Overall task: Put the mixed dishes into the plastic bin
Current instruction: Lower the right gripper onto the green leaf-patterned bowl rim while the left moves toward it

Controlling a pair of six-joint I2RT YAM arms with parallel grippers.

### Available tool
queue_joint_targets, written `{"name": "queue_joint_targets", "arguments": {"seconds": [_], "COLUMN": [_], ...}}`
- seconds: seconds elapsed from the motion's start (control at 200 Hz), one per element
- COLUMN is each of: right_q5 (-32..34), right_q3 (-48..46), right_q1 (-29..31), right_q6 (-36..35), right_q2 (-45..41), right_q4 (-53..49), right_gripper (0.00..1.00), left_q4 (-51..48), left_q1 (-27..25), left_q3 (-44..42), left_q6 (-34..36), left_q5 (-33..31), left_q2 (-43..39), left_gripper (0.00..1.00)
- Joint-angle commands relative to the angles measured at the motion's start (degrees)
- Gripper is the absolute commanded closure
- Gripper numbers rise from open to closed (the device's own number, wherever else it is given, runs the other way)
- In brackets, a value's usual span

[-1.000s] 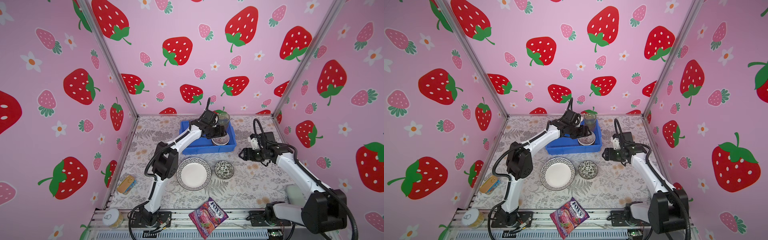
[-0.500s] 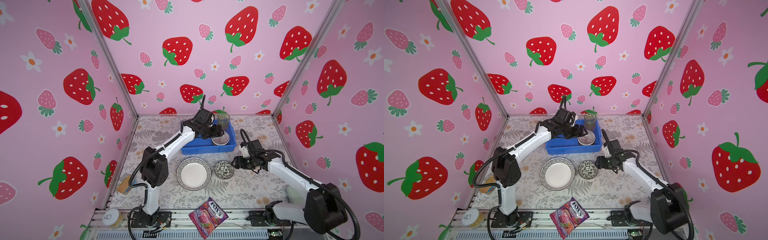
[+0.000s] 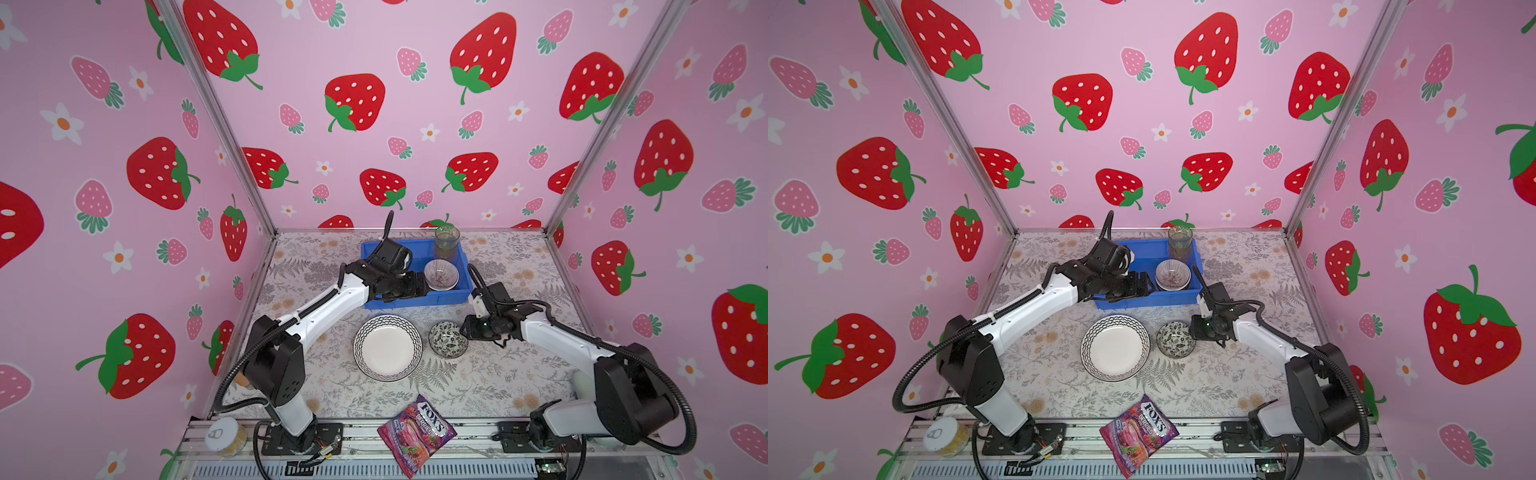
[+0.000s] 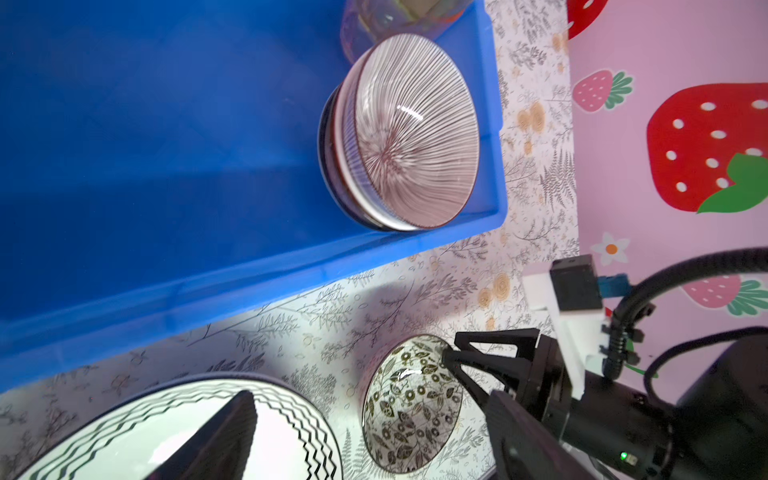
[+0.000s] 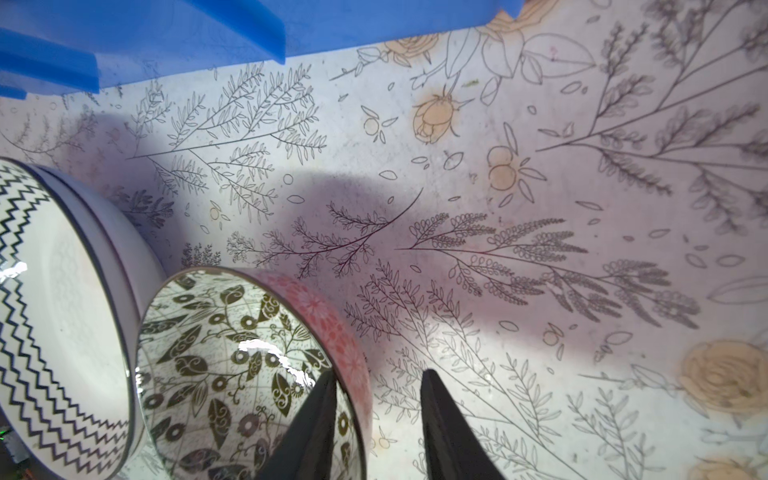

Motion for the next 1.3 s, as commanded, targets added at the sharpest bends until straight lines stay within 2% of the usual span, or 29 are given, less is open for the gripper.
{"name": "queue_joint_targets", "arguments": {"seconds": [0.0, 0.215, 0.335, 0.43, 0.665, 1.036, 1.261, 1.296], "right_q5": [0.5, -0.2, -0.4, -0.3, 0.8, 1.3, 1.3, 1.2], "right_q3": [-0.6, -0.7, -0.7, -0.2, 1.1, 5.3, 7.6, 7.8], "right_q1": [0.4, 1.1, 1.5, 1.6, 1.6, 1.6, 1.6, 1.6], "right_q6": [0.3, 0.5, 0.9, 1.0, 1.0, -0.3, -1.4, -1.5], "right_q2": [0.8, 1.7, 1.9, 1.4, -1.5, -5.5, -5.8, -5.9], "right_q4": [1.1, 2.3, 2.5, 2.0, -0.6, -5.4, -6.8, -6.9], "right_gripper": [0.66, 0.71, 0.78, 0.88, 0.98, 1.00, 1.00, 1.00], "left_q4": [0.1, 0.5, 0.4, -0.3, -2.3, -7.0, -9.6, -10.0], "left_q1": [-0.1, -0.4, -0.8, -1.6, -3.9, -10.1, -13.3, -13.6], "left_q3": [-2.7, -8.3, -9.8, -10.5, -10.2, -2.4, 2.8, 3.2], "left_q6": [-1.8, -3.0, -3.6, -4.3, -5.2, -4.9, -4.7, -4.7], "left_q5": [-1.9, -2.2, -1.6, -1.7, -2.9, -4.6, -4.7, -6.5], "left_q2": [-3.4, -6.6, -7.2, -7.5, -7.0, 0.8, 5.5, 6.0], "left_gripper": [0.11, 0.11, 0.11, 0.11, 0.11, 0.11, 0.15, 0.16]}}
